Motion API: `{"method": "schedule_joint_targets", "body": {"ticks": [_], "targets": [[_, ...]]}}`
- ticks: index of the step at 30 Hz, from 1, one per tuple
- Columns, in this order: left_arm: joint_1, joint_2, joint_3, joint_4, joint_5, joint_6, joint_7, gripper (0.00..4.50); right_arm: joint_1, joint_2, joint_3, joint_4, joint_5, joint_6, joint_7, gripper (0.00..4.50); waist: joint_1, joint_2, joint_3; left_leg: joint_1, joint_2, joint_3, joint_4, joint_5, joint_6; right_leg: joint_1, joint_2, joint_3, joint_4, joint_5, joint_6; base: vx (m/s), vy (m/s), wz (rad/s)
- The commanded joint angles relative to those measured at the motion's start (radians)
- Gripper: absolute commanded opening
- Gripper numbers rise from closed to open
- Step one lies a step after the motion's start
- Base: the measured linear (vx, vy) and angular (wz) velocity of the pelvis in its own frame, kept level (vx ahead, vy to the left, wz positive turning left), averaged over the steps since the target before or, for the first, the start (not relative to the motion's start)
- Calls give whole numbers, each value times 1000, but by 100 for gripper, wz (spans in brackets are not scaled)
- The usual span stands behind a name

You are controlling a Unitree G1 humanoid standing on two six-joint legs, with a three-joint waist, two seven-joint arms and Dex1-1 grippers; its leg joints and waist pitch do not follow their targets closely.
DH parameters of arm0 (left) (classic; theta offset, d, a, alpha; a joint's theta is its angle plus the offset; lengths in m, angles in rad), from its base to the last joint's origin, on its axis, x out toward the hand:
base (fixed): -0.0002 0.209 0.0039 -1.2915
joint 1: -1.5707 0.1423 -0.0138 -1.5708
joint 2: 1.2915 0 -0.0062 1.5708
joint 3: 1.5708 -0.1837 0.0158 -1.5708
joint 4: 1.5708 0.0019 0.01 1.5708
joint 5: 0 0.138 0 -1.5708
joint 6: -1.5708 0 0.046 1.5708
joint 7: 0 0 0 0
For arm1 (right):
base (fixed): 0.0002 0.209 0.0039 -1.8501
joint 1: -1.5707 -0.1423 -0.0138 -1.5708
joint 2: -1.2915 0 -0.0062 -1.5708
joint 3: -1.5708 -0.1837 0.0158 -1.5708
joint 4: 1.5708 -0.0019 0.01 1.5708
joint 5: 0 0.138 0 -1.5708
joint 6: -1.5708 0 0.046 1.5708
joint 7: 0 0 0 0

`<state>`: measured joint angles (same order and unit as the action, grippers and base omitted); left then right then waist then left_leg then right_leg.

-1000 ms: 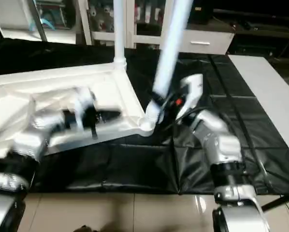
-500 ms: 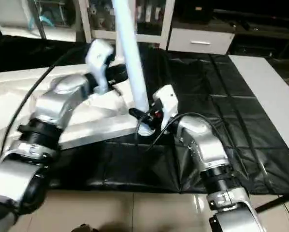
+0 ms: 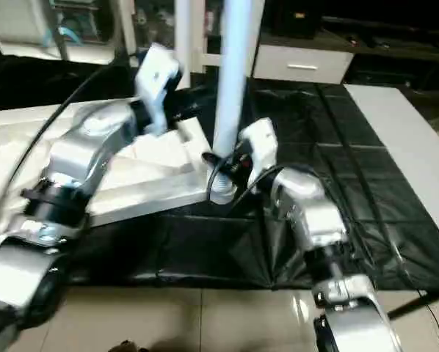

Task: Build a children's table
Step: Insert table leg to table base

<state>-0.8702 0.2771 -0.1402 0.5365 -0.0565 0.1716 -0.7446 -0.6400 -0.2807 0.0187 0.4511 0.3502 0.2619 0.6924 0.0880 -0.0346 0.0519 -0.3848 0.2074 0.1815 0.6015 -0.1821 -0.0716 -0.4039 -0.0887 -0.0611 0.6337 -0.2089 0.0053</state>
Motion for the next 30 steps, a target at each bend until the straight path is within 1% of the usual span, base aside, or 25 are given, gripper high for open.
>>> {"method": "schedule_joint_targets", "body": {"ticks": [1, 2, 3, 4, 5, 7, 8, 9, 10, 11, 12, 13, 14, 15, 16, 17, 18, 19, 23, 26, 27, 28, 30], "targets": [[46, 23, -59, 18, 22, -3, -85, 136, -25, -24, -50, 32, 24, 5, 6, 186, 3, 1, -80, 22, 17, 0, -56, -4, 71, 63, -43, 40, -44, 163, -279, 0, 0, 0], [67, 34, -74, 20, 23, -3, -114, 136, -30, -32, -61, 49, 25, 3, 6, 186, 3, 2, -80, 22, 16, 1, -55, 9, 71, 61, -42, 39, -42, 176, -287, 0, 0, 0], [109, 54, -111, 20, 35, -21, -165, 141, -37, -46, -80, 76, 31, 1, 9, 186, 4, 1, -81, 22, 16, 1, -54, 13, 72, 62, -42, 39, -42, 183, -290, 0, 0, 0], [128, 54, -119, 17, 27, -18, -196, 155, -37, -50, -85, 80, 33, 3, 11, 186, 6, 6, -82, 25, 17, 2, -54, 11, 70, 59, -44, 39, -41, 186, -295, 0, 0, 0], [128, 54, -119, 17, 27, -18, -196, 171, -37, -50, -85, 80, 33, 3, 11, 186, 6, 5, -81, 25, 17, 3, -54, 9, 69, 59, -43, 39, -42, 188, -297, 0, 0, 0], [158, 54, -143, 42, 31, -38, -248, 183, -27, -55, -84, 69, 35, 12, 20, 186, 8, 5, -83, 25, 17, 3, -54, 13, 69, 60, -43, 38, -40, 206, -301, 0, 0, 0], [163, 53, -154, 69, 47, -62, -251, 189, -20, -56, -81, 60, 34, 19, 26, 186, 9, 3, -81, 24, 18, 3, -56, -7, 69, 62, -45, 38, -42, 192, -299, 0, 0, 0], [164, 55, -163, 92, 65, -83, -245, 200, -14, -55, -78, 50, 34, 25, 30, 186, 9, 5, -81, 24, 18, 3, -56, -14, 67, 62, -45, 39, -43, 186, -298, 0, 0, 0], [164, 56, -168, 105, 76, -95, -239, 211, -10, -55, -76, 44, 33, 28, 32, 186, 8, 4, -79, 24, 18, 2, -58, -35, 63, 63, -47, 39, -46, 164, -291, 0, 0, 0], [164, 56, -168, 105, 76, -95, -239, 227, -10, -55, -76, 44, 33, 28, 32, 186, 7, 3, -79, 24, 18, 1, -59, -40, 60, 64, -47, 39, -46, 158, -288, 0, 0, 0], [162, 60, -176, 125, 90, -109, -235, 234, -7, -53, -74, 40, 29, 30, 37, 186, 6, 6, -80, 25, 19, 1, -58, -44, 55, 63, -48, 39, -45, 155, -288, 0, 0, 0], [158, 64, -183, 146, 107, -126, -221, 234, -5, -52, -73, 38, 27, 30, 40, 186, 4, 6, -79, 23, 18, 0, -59, -48, 54, 64, -47, 39, -47, 152, -284, 0, 0, 0], [154, 67, -189, 166, 114, -130, -222, 234, -3, -51, -72, 37, 25, 31, 44, 186, 4, 7, -80, 24, 18, 0, -59, -49, 52, 64, -47, 39, -46, 154, -282, 0, 0, 0], [152, 70, -192, 176, 117, -132, -223, 238, -2, -50, -71, 37, 25, 31, 45, 186, 2, 5, -80, 23, 18, 0, -59, -49, 50, 64, -47, 40, -46, 156, -281, 0, 0, 0], [145, 74, -199, 199, 129, -138, -218, 240, -1, -48, -70, 36, 23, 31, 48, 186, 2, 8, -80, 24, 17, 0, -59, -54, 49, 63, -47, 39, -47, 150, -282, 0, 0, 0], [145, 74, -199, 199, 129, -138, -218, 240, -1, -48, -70, 36, 23, 31, 48, 186, 2, 7, -80, 24, 17, 0, -59, -57, 47, 63, -47, 39, -47, 149, -282, 0, 0, 0], [135, 80, -209, 235, 148, -147, -207, 240, 3, -46, -66, 32, 21, 32, 51, 186, 3, 7, -79, 25, 19, 0, -60, -63, 44, 62, -49, 40, -47, 147, -288, 0, 0, 0], [128, 82, -213, 258, 159, -156, -202, 240, 4, -45, -63, 27, 21, 35, 53, 186, 2, 7, -79, 25, 18, 0, -60, -70, 42, 62, -47, 40, -48, 141, -286, 0, 0, 0], [120, 83, -213, 292, 166, -156, -210, 240, 7, -44, -61, 20, 23, 40, 55, 186, 3, 6, -76, 24, 19, 0, -62, -98, 32, 62, -50, 40, -51, 99, -283, 0, 0, 0], [115, 74, -184, 313, 138, -149, -241, 240, 8, -43, -57, 13, 23, 48, 66, 186, 4, 6, -73, 25, 19, -1, -65, -124, 20, 61, -51, 40, -56, 48, -276, 0, 0, 0], [114, 71, -178, 316, 130, -146, -249, 211, 9, -44, -55, 11, 21, 48, 69, 186, 3, 4, -73, 24, 19, -1, -65, -133, 15, 61, -52, 41, -56, 34, -273, 0, 0, 0], [114, 71, -178, 316, 130, -146, -249, 204, 9, -44, -55, 11, 21, 48, 69, 186, 4, 4, -73, 25, 20, -2, -66, -133, 13, 60, -52, 41, -56, 31, -273, 0, 0, 0], [115, 69, -177, 318, 126, -142, -259, 204, 8, -44, -53, 10, 21, 49, 72, 186, 4, 4, -73, 26, 20, -1, -66, -139, 11, 58, -52, 41, -57, 25, -274, 0, 0, 0]]}}
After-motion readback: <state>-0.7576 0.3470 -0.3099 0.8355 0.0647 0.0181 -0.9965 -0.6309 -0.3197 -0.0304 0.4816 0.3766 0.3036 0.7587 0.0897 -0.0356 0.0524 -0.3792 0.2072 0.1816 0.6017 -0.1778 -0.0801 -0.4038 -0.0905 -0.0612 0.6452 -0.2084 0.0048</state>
